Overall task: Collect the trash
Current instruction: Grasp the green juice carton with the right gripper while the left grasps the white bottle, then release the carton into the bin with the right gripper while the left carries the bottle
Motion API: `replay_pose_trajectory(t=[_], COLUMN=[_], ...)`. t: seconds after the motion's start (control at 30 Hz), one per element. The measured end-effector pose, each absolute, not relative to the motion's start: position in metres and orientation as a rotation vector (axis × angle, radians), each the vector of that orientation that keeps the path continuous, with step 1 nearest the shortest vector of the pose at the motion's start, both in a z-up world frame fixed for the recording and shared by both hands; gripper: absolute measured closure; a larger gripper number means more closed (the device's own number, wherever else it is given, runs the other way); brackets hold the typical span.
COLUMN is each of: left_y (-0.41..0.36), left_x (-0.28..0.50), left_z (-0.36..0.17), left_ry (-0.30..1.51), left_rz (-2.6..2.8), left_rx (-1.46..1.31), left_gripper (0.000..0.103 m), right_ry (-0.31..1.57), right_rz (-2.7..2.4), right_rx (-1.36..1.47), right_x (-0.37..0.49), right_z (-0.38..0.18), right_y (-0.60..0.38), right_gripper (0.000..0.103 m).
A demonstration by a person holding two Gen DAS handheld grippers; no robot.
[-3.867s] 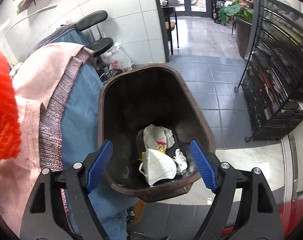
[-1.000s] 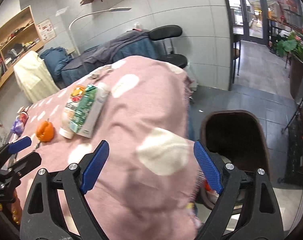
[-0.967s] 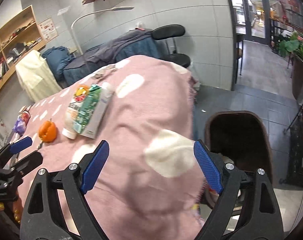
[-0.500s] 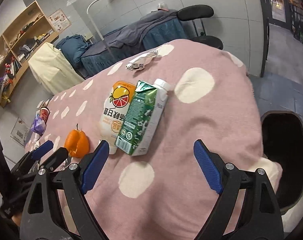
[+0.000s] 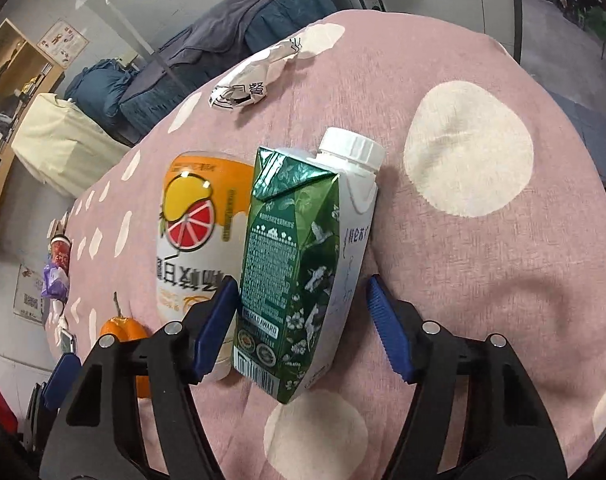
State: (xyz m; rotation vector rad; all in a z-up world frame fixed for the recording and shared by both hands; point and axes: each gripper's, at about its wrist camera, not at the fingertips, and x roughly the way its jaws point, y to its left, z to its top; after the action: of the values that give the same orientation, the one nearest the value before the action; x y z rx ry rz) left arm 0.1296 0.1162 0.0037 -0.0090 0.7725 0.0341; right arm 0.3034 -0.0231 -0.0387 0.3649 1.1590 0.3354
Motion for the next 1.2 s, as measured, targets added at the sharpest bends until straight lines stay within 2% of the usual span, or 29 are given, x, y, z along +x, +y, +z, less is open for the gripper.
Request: replay_pose_trajectory(t=[0.17, 0.2, 0.3, 0.5, 0.8, 0.87, 0.97, 1.03, 1.2], left_y=[0.104, 0.101, 0.090, 0.077, 0.047, 0.046, 0.049, 0.049, 0.051], left_x=[0.137, 0.140, 0.150, 0.168, 0.202, 0.209, 0.218, 0.224, 0.230], left_z=[-0.003, -0.004, -0.008, -0.022, -0.048, -0.053, -0.057, -0.060, -0.063], left_ry=[0.800, 0.803, 0.815, 0.857, 0.961, 0.984, 1.022, 1.042, 1.059], left_rz=[0.011, 0.006, -0.001, -0.002, -0.031, -0.028, -0.027, -0.018, -0.006], left_rx=[-0.012, -0.006, 0.025, 0.046, 0.106, 0.101, 0.078, 0.076, 0.047], left_gripper=[0.023, 0.023, 0.024, 0.026, 0.026, 0.028, 0.038, 0.041, 0.041], right_ry=[1.160, 1.147, 1.110, 0.954, 0.836, 0.822, 0.806, 0.790, 0.776], right_rz=[0.324, 0.331, 0.359, 0.375, 0.363, 0.364, 0.355, 0.337, 0.284], right_rx=[0.387, 0.365, 0.351, 0.324, 0.364, 0.375, 0.387, 0.386, 0.398], right_x=[0.317, 0.315, 0.306, 0.286, 0.243, 0.231, 0.217, 0.208, 0.195], right_z=[-0.048, -0.046, -0.040, 0.003, 0.040, 0.042, 0.043, 0.044, 0.039], right_y=[-0.021, -0.019, -0.021, -0.048, -0.110, -0.123, -0.142, -0.155, -0.189], right_gripper=[0.037, 0.042, 0.045, 0.045, 0.045, 0.045, 0.045, 0.045, 0.045])
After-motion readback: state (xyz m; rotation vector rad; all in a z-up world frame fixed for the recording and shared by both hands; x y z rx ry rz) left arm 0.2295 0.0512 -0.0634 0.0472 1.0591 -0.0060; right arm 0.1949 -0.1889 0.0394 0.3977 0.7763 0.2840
